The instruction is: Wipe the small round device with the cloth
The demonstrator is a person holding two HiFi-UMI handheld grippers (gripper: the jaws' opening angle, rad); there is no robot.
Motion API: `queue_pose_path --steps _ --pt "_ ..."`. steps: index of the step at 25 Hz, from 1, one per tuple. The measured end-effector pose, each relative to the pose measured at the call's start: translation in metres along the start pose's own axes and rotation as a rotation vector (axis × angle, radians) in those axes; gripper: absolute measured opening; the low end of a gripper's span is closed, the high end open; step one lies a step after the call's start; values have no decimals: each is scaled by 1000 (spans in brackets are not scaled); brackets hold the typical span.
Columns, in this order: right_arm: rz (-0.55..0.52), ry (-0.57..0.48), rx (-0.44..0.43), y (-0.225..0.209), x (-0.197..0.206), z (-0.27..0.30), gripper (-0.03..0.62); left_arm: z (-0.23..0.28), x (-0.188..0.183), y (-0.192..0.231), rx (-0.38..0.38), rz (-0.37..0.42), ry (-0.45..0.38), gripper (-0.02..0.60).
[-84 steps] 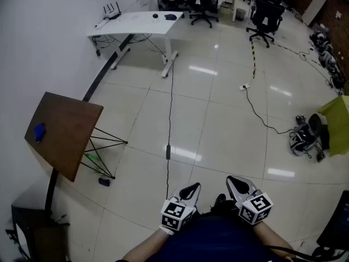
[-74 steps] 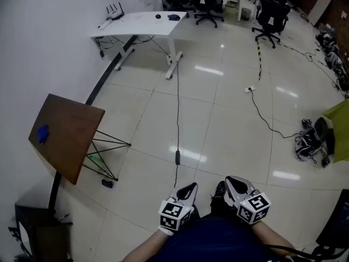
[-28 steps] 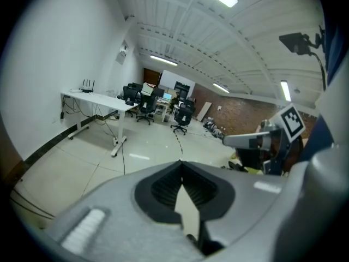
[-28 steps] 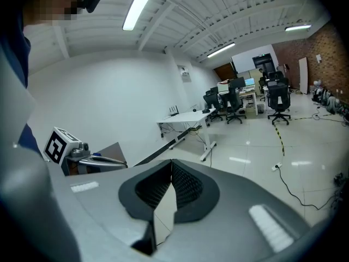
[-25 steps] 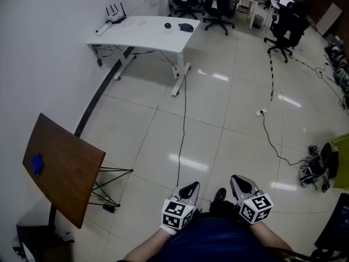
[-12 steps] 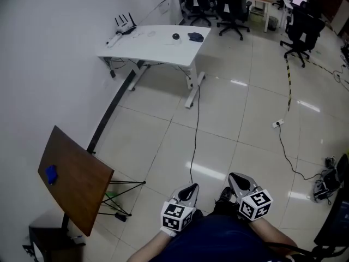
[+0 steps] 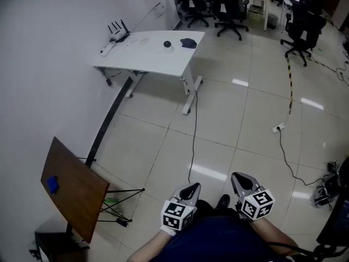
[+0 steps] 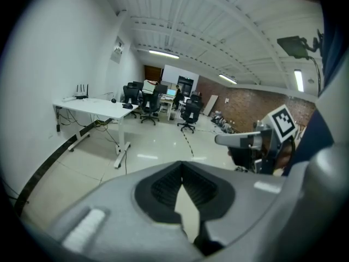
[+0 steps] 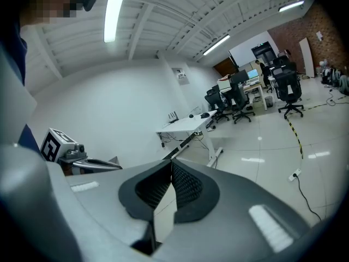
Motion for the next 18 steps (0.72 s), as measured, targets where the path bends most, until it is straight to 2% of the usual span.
queue_pose_path --steps 5,9,14,18 --pt "11 36 -5 -14 -5 32 12 27 -13 23 -1 -18 16 2" --pt "-16 54 -13 -24 -24 68 12 58 -26 51 40 -32 31 3" --pt "-44 43 37 -32 -62 129 11 91 -66 112 90 2 -20 2" --pt "-70 35 68 -25 -90 177 12 101 -101 153 133 -9 -64 2"
Point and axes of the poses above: the fingertips, and each gripper's own axes: z forward along the fingers, y to its left, x out of its underside, the point moved 2 cm from there along -z, backward along the fingers, and after that the axes turned 1 degree about -z, right-handed, at the moved point
